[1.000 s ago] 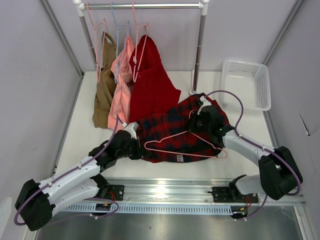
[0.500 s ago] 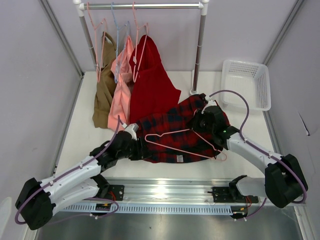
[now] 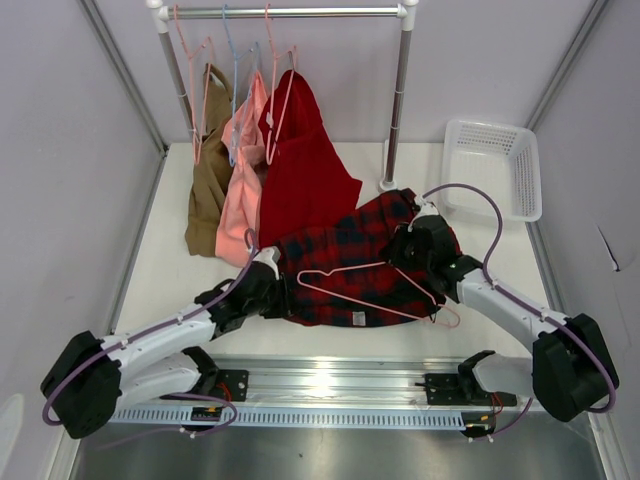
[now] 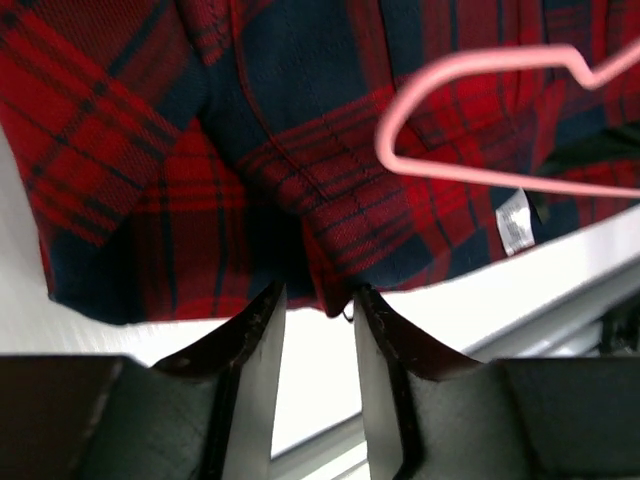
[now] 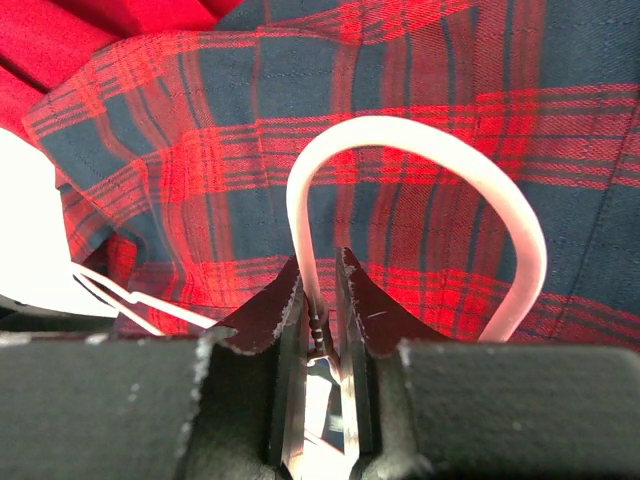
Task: Place the skirt on the hanger
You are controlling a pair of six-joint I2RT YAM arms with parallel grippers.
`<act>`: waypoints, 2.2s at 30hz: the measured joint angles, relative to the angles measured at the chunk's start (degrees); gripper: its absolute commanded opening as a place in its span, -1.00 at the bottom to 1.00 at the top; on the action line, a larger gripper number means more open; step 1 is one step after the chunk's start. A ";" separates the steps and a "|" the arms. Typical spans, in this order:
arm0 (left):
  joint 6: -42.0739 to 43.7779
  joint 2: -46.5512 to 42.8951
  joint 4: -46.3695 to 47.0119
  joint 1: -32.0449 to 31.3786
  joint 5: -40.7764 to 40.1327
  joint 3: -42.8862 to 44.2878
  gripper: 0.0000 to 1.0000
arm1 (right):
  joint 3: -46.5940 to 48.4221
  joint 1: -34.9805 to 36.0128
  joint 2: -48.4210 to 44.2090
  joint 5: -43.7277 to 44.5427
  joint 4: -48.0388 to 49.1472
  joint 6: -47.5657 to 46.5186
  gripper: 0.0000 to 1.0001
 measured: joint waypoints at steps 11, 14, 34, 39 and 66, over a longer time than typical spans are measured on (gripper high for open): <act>-0.17 5.73 1.95 -0.04 -4.76 0.85 -0.72 | -3.58 -1.01 -4.79 -0.92 -0.37 -2.58 -1.00; -0.17 5.84 2.16 0.13 -5.53 1.09 -0.73 | -4.79 -0.92 -5.31 -1.36 -0.39 -3.61 -1.00; -0.15 5.86 2.08 0.96 -5.97 2.45 -0.76 | -5.77 5.40 -3.82 2.82 -0.46 -8.15 -1.00; -0.15 5.86 2.14 0.96 -5.49 2.45 -0.70 | -5.66 6.38 -2.58 4.63 -0.48 -8.57 -1.00; -0.28 3.61 1.07 -1.84 -3.10 1.01 -0.62 | -0.02 9.05 2.95 8.83 -1.81 -9.11 -1.00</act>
